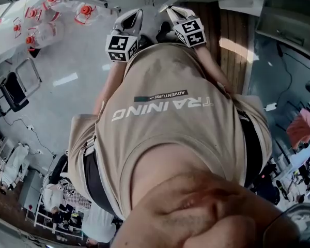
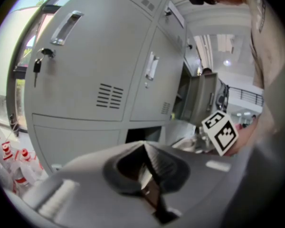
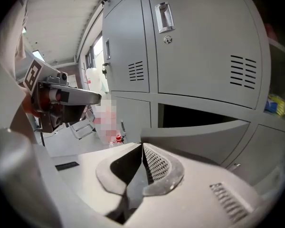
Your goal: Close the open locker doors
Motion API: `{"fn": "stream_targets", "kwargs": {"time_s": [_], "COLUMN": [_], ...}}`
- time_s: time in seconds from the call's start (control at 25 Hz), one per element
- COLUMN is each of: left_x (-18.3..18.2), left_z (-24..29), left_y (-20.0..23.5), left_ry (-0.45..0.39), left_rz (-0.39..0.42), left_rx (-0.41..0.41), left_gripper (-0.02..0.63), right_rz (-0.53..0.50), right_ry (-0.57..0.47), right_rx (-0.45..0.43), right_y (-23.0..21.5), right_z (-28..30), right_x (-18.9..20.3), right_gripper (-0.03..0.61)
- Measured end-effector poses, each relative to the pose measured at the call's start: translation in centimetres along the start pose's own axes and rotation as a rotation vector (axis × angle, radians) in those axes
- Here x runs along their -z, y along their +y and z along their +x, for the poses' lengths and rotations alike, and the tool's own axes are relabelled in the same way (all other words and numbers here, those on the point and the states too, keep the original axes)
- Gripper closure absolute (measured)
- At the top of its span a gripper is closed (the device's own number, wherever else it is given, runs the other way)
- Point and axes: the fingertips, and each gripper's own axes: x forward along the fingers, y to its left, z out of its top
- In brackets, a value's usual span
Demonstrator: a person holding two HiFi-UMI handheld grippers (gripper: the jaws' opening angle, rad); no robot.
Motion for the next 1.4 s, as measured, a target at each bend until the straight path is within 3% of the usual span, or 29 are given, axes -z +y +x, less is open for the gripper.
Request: {"fn": "stream_targets", "kwargs": {"time_s": [0.28,0.6,0.76,0.88,1.24,1.4], "left_x": [-3.0,-4.3,-4.0,-3.5,-4.7,-4.8], "left_z": [2.2,5.3,5.5,5.3,5.2,4.3], "left_y": [0.7,2.3,3.5,3.9,5.3,5.5], "left_ry": [-0.018,-0.028,-0.037,-0.025,-0.009,-0.001], "left_rz": [-0.011,-0.009,-0.034,-0.055,-0.001,0.014], "left_rx": [-0.072,-0.157,-0.195,-0.199,-0.084,-0.038], "left_gripper": [0.614,0.614,0.614,0.614,0.614,0.614], "right_rz": [-0.075,-0.063,-0.087,-0.051,0.093,0.085], "right_ry": [-0.012,-0.021,-0.027,-0.031,-0.032,-0.04], "right_rx": [-0.133,-0.235,-0.218,-0.197,-0.037,0.029], "right_y": [-0.8,-3.2,-4.8,-5.6,-8.1,-8.7], "right_z": [2.6,5.2,6.2,6.6,8.1,7.1], "right_x": [-2.3,-4.0,-4.3,-4.5,-4.9,-4.7], "right_gripper": [0.563,0.563,0.563,0.563,0.563,0.563]}}
